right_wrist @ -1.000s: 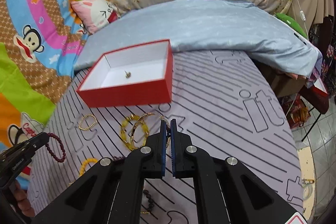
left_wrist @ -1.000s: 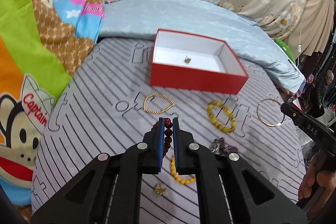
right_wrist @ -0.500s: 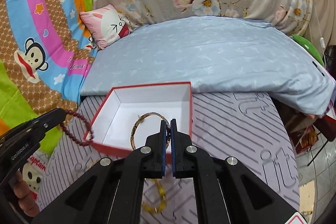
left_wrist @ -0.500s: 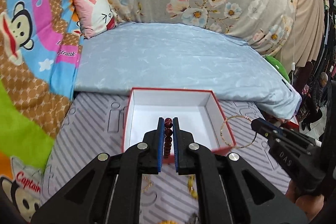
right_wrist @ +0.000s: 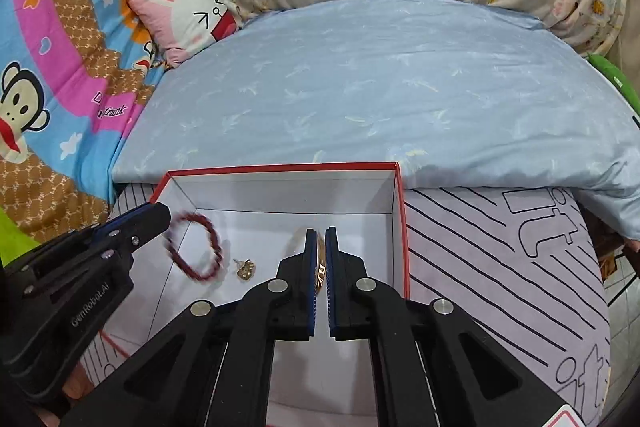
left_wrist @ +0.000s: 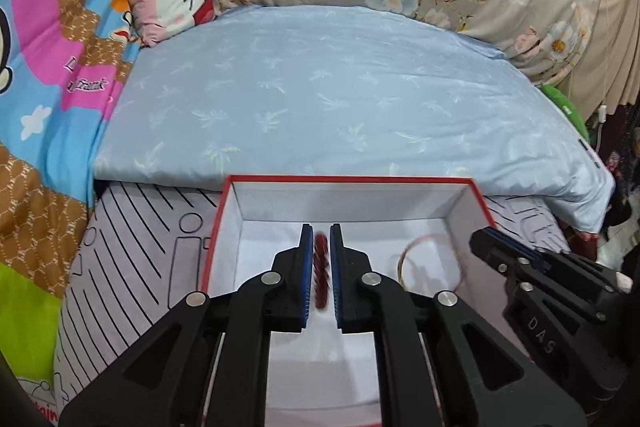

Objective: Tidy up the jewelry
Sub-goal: 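Carry both bracelets into the red box and open both grippers, then grasp the dark bead bracelet with the right gripper while the left grasps the orange bead bracelet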

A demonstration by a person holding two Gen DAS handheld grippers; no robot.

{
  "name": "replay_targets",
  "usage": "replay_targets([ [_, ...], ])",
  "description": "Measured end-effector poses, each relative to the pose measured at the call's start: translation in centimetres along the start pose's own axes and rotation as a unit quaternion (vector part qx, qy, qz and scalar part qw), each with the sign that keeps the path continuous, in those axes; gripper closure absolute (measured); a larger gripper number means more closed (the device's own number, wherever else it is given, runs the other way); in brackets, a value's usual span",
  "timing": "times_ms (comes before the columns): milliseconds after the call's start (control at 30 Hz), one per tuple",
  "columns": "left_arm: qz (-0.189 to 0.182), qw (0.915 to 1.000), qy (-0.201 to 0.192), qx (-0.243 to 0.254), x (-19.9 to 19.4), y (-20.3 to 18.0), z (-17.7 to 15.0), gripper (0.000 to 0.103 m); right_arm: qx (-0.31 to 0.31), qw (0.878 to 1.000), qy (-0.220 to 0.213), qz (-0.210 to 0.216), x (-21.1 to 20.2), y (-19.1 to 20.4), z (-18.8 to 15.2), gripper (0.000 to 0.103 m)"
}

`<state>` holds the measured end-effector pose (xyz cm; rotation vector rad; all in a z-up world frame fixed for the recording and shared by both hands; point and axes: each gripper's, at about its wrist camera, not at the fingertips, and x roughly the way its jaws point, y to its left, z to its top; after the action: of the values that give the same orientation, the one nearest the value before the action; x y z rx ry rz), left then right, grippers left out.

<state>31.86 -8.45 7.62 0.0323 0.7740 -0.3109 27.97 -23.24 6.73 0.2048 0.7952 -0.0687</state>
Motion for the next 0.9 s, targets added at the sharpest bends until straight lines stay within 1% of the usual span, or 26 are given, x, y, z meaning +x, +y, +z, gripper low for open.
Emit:
replay_targets([
  [33, 0.009, 0.9999, -0.004, 0.003, 0.1, 0.0, 0.0, 0.083, 0.000, 1.000, -0.002, -0.004, 0.1, 0.0, 0.1, 0.091],
  [67, 0.014, 0.9999, -0.004, 0.004, 0.2, -0.1, 0.0, 0.062, 0.000, 1.000, -0.004, -0.007, 0.0, 0.0, 0.1, 0.085],
  [100, 0.016, 0.9998, -0.005, 0.003, 0.1, -0.1, 0.0, 0.049, 0.000, 1.000, -0.008, -0.009, -0.1, 0.0, 0.1, 0.078],
  [133, 0.023, 0.9997, -0.013, 0.001, -0.2, 0.0, -0.1, 0.048, 0.000, 1.000, -0.013, -0.010, -0.6, 0.1, 0.0, 0.074],
  [167, 0.025, 0.9995, -0.018, 0.001, -0.6, -0.1, -0.2, 0.048, -0.001, 1.000, -0.018, -0.010, -0.9, 0.1, 0.0, 0.067],
  [200, 0.023, 0.9996, -0.018, 0.003, -0.8, -0.1, -0.2, 0.047, -0.002, 1.000, -0.022, -0.011, -1.4, 0.2, -0.1, 0.063],
  [333, 0.019, 0.9997, -0.016, 0.001, -2.5, -0.3, -0.8, 0.047, -0.016, 0.999, -0.039, -0.017, -4.1, 0.9, -0.9, 0.059],
  [400, 0.016, 0.9997, -0.016, 0.002, -3.5, -0.4, -1.3, 0.045, -0.021, 0.998, -0.049, -0.021, -5.7, 1.1, -1.4, 0.053],
  [467, 0.017, 0.9997, -0.015, 0.000, -4.9, -0.2, -1.9, 0.040, -0.027, 0.997, -0.060, -0.028, -7.5, 1.2, -2.1, 0.050],
  [533, 0.016, 0.9996, -0.021, -0.002, -6.7, 0.0, -2.8, 0.038, -0.031, 0.997, -0.066, -0.032, -9.3, 1.2, -3.1, 0.048],
  [600, 0.020, 0.9995, -0.024, -0.001, -8.3, 0.2, -3.6, 0.031, -0.035, 0.996, -0.070, -0.036, -11.0, 1.2, -4.2, 0.047],
  [633, 0.021, 0.9995, -0.025, -0.002, -9.3, 0.4, -4.3, 0.023, -0.037, 0.996, -0.071, -0.040, -11.8, 1.2, -4.9, 0.047],
  [667, 0.019, 0.9995, -0.025, -0.004, -10.2, 0.6, -5.2, 0.019, -0.037, 0.996, -0.071, -0.042, -12.4, 1.1, -5.6, 0.045],
  [767, 0.020, 0.9996, -0.018, -0.004, -12.1, 1.2, -7.6, 0.018, -0.031, 0.997, -0.059, -0.040, -14.0, 0.6, -8.1, 0.044],
  [900, 0.027, 0.9996, 0.005, -0.011, -13.9, 2.4, -12.0, 0.018, -0.021, 0.998, -0.041, -0.044, -15.8, 0.0, -12.1, 0.044],
])
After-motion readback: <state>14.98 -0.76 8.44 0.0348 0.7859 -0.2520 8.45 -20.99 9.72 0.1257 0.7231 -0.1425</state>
